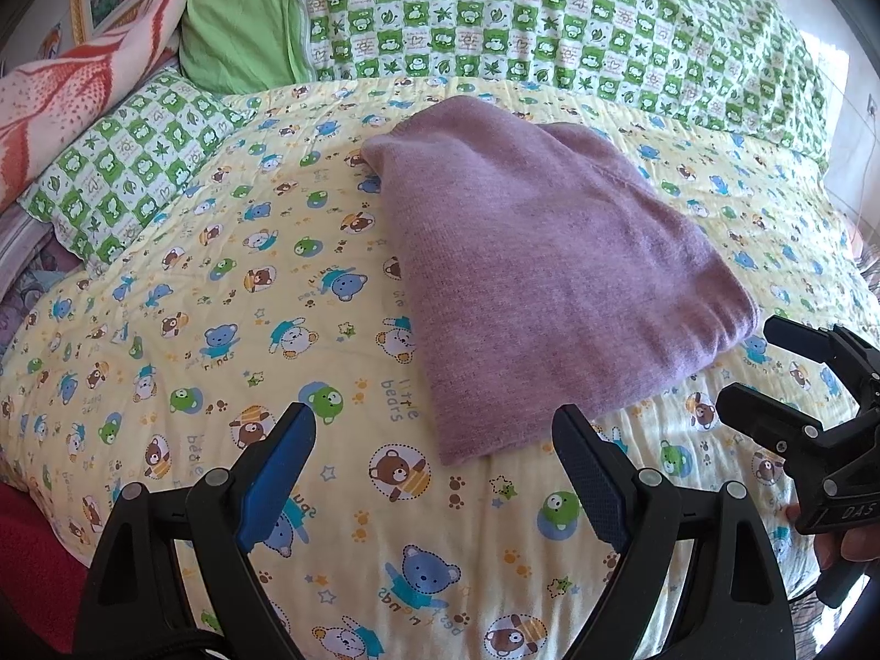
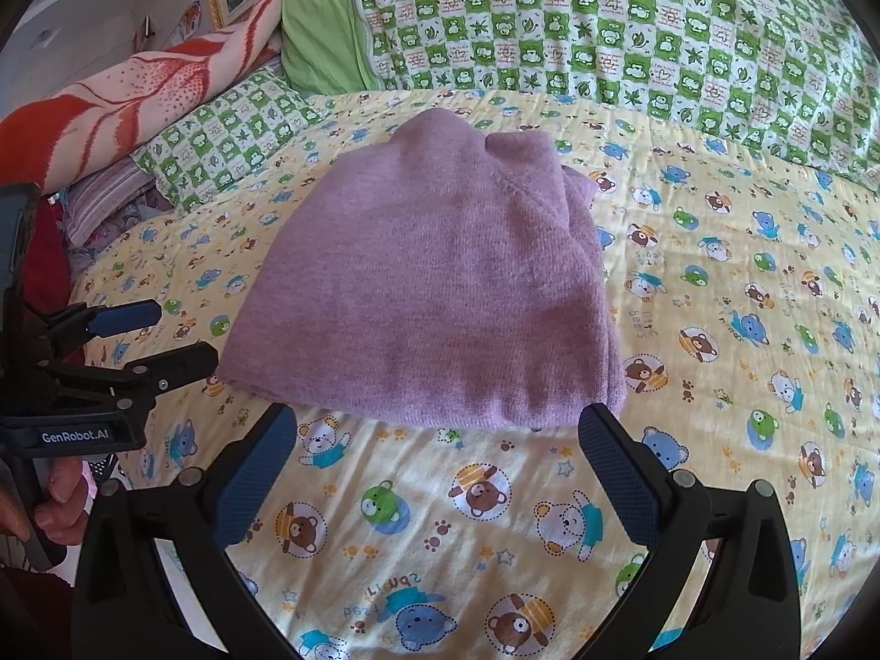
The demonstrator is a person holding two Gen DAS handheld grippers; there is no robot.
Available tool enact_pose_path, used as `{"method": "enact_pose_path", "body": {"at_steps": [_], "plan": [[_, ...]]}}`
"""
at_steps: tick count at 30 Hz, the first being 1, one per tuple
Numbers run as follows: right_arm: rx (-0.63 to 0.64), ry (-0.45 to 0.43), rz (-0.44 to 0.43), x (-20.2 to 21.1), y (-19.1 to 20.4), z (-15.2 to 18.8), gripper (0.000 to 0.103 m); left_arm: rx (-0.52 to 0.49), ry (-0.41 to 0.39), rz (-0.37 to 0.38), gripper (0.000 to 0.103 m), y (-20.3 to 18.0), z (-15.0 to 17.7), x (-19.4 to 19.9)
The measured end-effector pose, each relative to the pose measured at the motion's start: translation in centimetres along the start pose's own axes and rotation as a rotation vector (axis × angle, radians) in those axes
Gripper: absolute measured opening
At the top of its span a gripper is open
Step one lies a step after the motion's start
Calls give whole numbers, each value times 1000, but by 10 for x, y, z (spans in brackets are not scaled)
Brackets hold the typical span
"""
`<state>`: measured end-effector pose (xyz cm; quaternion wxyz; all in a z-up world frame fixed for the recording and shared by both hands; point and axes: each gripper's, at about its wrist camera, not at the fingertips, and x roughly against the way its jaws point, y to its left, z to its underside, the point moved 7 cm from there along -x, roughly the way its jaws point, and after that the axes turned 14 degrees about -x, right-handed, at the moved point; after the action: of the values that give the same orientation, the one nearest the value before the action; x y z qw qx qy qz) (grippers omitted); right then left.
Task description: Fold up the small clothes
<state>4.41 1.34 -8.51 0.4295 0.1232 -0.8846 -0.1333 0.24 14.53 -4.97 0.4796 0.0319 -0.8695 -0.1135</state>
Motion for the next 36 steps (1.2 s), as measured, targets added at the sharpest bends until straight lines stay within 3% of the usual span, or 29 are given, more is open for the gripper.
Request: {"method": "enact_pose_path", "body": {"at_steps": [29, 36], "plan": [[-32, -11, -17, 6, 1, -7, 102, -18, -14, -16, 89, -1, -8, 1], [-57, -26, -18, 5, -5, -18, 102, 31, 0, -13, 89, 9, -14, -4]]}}
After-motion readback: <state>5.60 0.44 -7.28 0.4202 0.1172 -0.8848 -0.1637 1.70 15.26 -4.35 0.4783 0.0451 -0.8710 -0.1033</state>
